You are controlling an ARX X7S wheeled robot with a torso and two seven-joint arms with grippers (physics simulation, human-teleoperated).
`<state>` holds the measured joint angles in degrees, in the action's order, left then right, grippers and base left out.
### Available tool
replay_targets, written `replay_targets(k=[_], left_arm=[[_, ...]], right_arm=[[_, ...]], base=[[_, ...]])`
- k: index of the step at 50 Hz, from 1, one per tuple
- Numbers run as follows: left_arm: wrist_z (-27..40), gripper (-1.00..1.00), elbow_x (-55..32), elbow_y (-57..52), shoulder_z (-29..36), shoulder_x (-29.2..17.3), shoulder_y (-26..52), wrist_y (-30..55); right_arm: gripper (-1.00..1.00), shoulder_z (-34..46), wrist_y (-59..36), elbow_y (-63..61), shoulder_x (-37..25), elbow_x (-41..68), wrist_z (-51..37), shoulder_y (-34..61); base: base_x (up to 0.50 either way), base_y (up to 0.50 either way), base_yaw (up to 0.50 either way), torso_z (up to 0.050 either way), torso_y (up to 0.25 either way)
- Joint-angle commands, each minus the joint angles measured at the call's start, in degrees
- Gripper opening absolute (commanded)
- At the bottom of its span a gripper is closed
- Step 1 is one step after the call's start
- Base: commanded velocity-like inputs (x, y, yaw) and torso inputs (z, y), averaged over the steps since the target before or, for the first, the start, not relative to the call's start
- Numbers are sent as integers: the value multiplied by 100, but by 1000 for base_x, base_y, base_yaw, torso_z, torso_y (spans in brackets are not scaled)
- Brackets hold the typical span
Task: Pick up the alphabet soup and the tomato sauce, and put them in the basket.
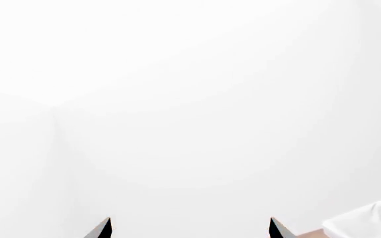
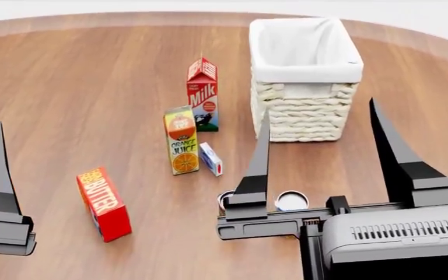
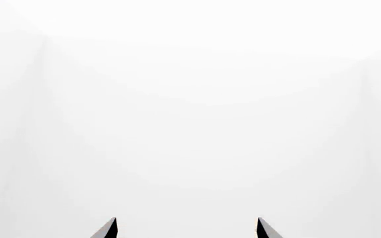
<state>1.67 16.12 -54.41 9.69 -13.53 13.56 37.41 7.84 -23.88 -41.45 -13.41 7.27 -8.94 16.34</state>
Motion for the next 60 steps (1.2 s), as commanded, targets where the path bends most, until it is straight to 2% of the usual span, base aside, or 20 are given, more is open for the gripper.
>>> replay_targets(k=[1, 2, 3, 4, 5, 17, 19, 21, 28, 30, 32, 34, 44, 48, 51, 54, 55, 57, 60], left_arm=[[13, 100, 26, 3, 44, -28, 19, 27], [10, 100, 42, -2, 58, -38, 24, 41], [11, 100, 56, -18, 59, -44, 31, 57], [7, 100, 49, -38, 46, -39, 41, 75], [3, 100, 51, -49, 50, -35, 58, 93], [41, 100, 28, -1, 53, -41, 44, 55], [32, 100, 39, -33, 62, -44, 56, 88], [43, 100, 44, -19, 74, -50, 41, 71], [78, 100, -7, 47, 52, -49, 17, -14], [87, 100, -14, 65, 53, -52, 13, -36], [99, 100, -25, 93, 50, -57, 1, -68], [102, 100, -29, 91, 52, -60, -3, -69], [122, 100, -25, 90, 69, -77, -7, -67], [126, 100, -30, 97, 72, -88, -6, -73], [127, 100, -23, 89, 79, -98, -6, -59], [130, 100, -25, 85, 82, -99, 2, -51], [131, 100, -18, 87, 94, -100, 5, -46], [131, 100, -7, 76, 112, -100, 13, -27], [129, 100, 4, 66, 127, -102, 26, -4]], right_arm=[[100, 33, -59, -21, -53, 47, -38, 41], [100, 53, 186, 91, -54, 3, -39, -90], [100, 19, -125, -64, -58, 84, -49, 77], [100, 49, 163, 74, -62, 21, -46, -73], [100, 20, -155, -64, -71, 96, -54, 111], [100, 30, -146, -52, -91, 134, -104, 116], [100, 81, 250, 117, -103, 42, -100, -107], [100, 46, -106, -48, -113, 127, -121, 81], [100, 65, -111, -46, -137, 131, -144, 91], [100, 109, 343, 170, -142, 35, -139, -146], [100, 93, 139, 91, -146, 91, -149, -27], [100, 134, 428, 229, -148, 24, -153, -182], [100, 158, -10, 24, -199, 79, -195, 57], [100, 196, 429, 273, -205, -7, -201, -158], [100, 181, 145, 144, -207, 62, -220, -12], [100, 218, 486, 318, -211, -7, -222, -178], [100, 164, 10, 68, -225, 115, -234, 61], [100, 203, 402, 263, -225, 33, -235, -144], [100, 207, 473, 298, -232, 26, -241, -177]], base=[[223, 0, 0, 0, 0], [223, 0, 0, 0, 0], [219, 0, 0, 0, 0], [219, 0, 0, 0, 0], [227, 0, 0, 0, 0], [226, -20, 0, 0, 0], [240, -72, 0, 0, 0], [240, -76, 0, 0, 0], [241, -66, 0, 0, 0], [240, -59, 0, 0, 0], [240, -53, 0, 0, 0], [248, -49, 0, 0, 0], [287, -12, 0, 0, 0], [289, 0, 0, 0, 0], [286, 0, 0, 0, 0], [289, 0, 0, 0, 0], [289, 0, 0, 0, 0], [289, 0, 0, 0, 0], [289, 0, 0, 0, 0]])
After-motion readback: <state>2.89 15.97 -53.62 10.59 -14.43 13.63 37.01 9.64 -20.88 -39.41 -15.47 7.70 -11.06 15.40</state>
